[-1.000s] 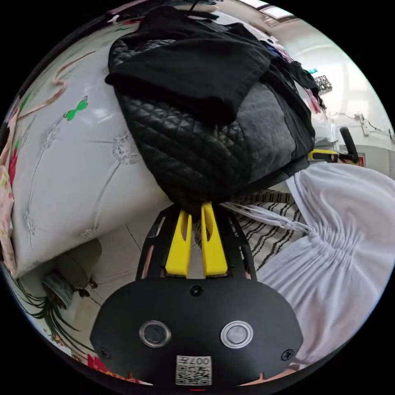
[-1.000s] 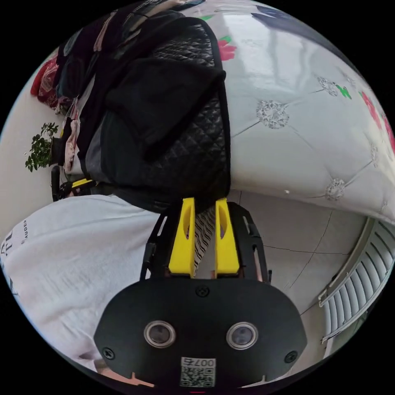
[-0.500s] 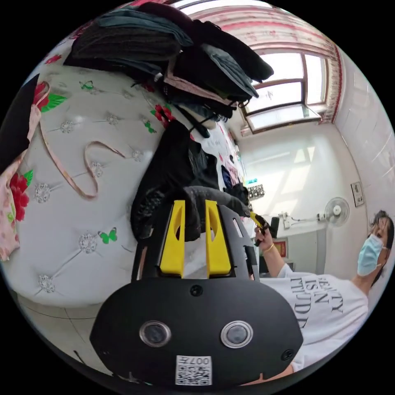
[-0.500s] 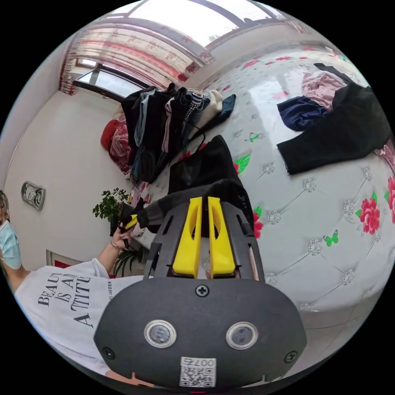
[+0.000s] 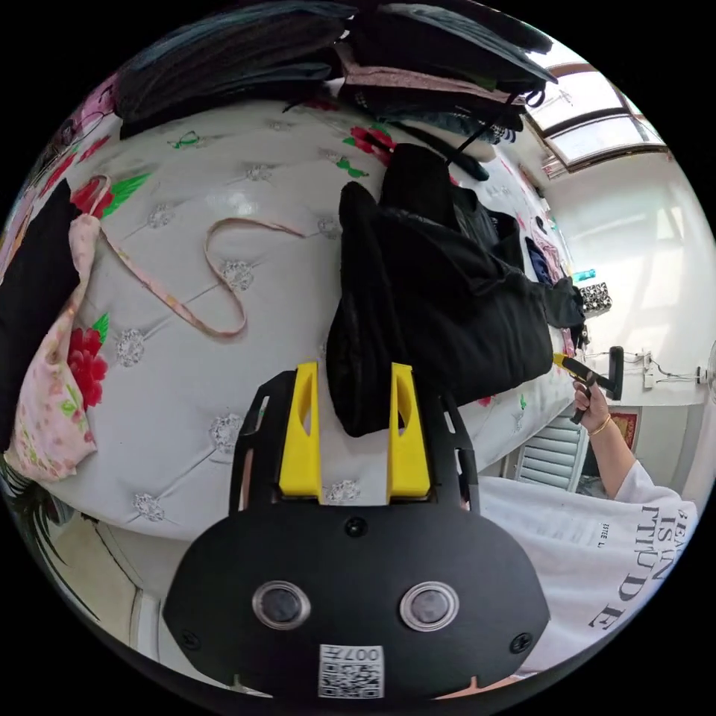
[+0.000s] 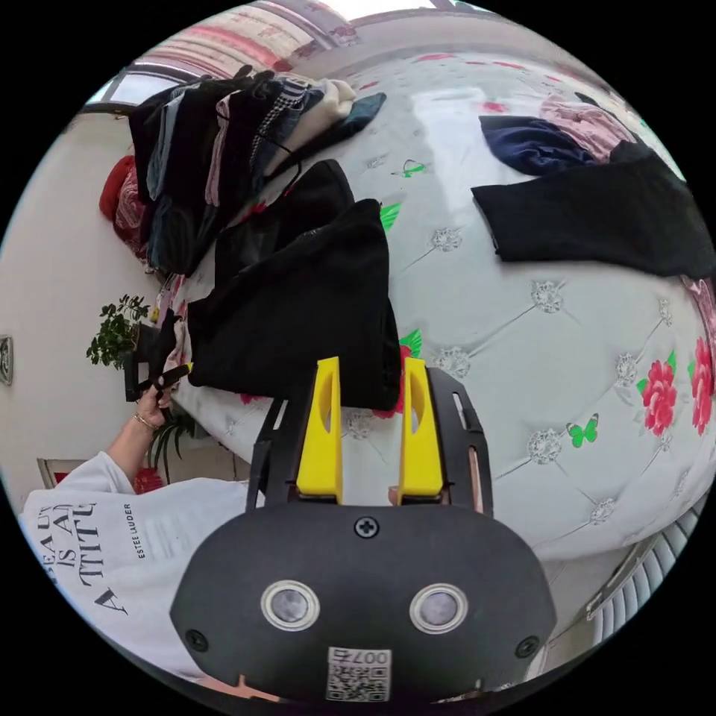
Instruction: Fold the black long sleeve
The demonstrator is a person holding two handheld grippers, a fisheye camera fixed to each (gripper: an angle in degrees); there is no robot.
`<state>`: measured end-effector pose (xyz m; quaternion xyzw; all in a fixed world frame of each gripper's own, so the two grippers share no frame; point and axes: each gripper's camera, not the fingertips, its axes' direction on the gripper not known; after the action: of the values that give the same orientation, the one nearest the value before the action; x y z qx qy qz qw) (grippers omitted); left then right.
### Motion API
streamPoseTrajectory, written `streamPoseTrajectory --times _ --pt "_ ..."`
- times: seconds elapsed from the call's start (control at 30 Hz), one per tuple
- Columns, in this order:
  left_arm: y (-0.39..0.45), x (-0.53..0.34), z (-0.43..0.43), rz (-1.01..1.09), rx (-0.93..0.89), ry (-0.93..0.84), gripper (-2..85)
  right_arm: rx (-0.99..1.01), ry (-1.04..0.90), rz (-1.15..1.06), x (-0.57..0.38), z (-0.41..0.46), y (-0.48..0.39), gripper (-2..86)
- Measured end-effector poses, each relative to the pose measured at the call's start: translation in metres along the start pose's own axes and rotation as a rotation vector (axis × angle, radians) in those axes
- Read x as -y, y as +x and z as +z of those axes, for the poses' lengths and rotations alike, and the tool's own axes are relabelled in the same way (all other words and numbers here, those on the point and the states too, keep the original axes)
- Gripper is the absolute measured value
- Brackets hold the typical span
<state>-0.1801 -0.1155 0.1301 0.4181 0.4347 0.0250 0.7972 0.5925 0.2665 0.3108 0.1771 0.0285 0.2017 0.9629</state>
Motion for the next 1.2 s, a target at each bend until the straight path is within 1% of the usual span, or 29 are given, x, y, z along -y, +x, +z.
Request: streamPoseTrajectory --times 0.03,0.1,0.17,0.27,0.33,0.4,0.43,0.47,0.5,0.57,0.67,0.73,0.8,0.83,0.9,0.97,1.0,1.07,1.17,1.2 --pt "0.001 0.000 0.001 -0.006 0.013 0.006 9.7 0.017 -0.052 0.001 0.004 0.011 0.003 4.7" --pt "0.007 0.000 0.002 0.005 -0.054 0.002 6.1 0.031 -0.078 -0.010 0.004 0.015 0.004 3.1" --pt "0.012 -0.007 -0.006 0.035 -0.082 0.018 4.6 0.064 -0.041 -0.050 -0.003 -0.007 0.005 1.7" --pt "0.013 -0.031 -0.019 0.059 -0.200 0.055 4.3 0.177 0.072 -0.095 -0.025 -0.052 0.012 1.3" --pt "0.015 -0.047 -0.010 0.058 -0.240 0.019 4.7 0.142 0.041 -0.087 -0.036 -0.055 0.020 1.5" --pt "0.019 -0.064 0.007 0.068 -0.158 -0.037 6.4 0.070 -0.014 -0.077 -0.043 -0.048 0.029 2.4" --pt "0.020 -0.066 0.008 0.066 -0.139 -0.034 7.0 0.014 -0.046 -0.040 -0.042 -0.044 0.037 3.1" --pt "0.019 -0.067 0.006 0.056 -0.126 -0.011 8.4 0.023 -0.052 -0.024 -0.037 -0.045 0.044 3.9" --pt "0.019 -0.062 0.003 0.046 -0.130 0.019 9.7 0.046 -0.042 -0.019 -0.034 -0.047 0.047 4.3" --pt "0.023 -0.047 -0.001 0.052 -0.123 0.077 11.7 0.089 0.039 0.001 -0.013 -0.059 0.055 5.9" --pt "0.040 -0.008 0.010 0.092 -0.081 0.110 13.8 0.030 0.058 -0.002 0.024 -0.054 0.057 6.5" --pt "0.047 0.016 0.033 0.092 -0.070 0.060 12.3 0.038 -0.004 0.013 0.047 -0.039 0.063 5.7" --pt "0.059 0.034 0.049 0.079 -0.065 0.009 3.7 0.061 -0.063 0.013 0.062 -0.028 0.064 4.1" --pt "0.064 0.035 0.047 0.090 -0.062 0.012 2.7 0.028 -0.071 -0.004 0.067 -0.032 0.059 3.1" --pt "0.080 0.031 0.015 0.152 -0.150 0.104 0.5 -0.019 -0.036 -0.107 0.067 -0.056 0.042 1.9" --pt "0.084 0.027 -0.017 0.176 -0.230 0.173 0.0 -0.042 0.035 -0.252 0.060 -0.101 0.015 1.1" --pt "0.086 0.030 -0.036 0.192 -0.260 0.202 -0.1 -0.045 0.059 -0.282 0.058 -0.114 0.009 0.9" --pt "0.090 0.044 -0.060 0.199 -0.240 0.257 -0.1 -0.060 0.179 -0.354 0.065 -0.161 -0.007 0.8" --pt "0.092 0.088 -0.082 0.156 -0.197 0.371 0.5 -0.026 0.324 -0.337 0.101 -0.204 -0.007 1.3" --pt "0.091 0.108 -0.080 0.123 -0.174 0.403 1.1 -0.024 0.338 -0.325 0.111 -0.207 -0.005 1.5"
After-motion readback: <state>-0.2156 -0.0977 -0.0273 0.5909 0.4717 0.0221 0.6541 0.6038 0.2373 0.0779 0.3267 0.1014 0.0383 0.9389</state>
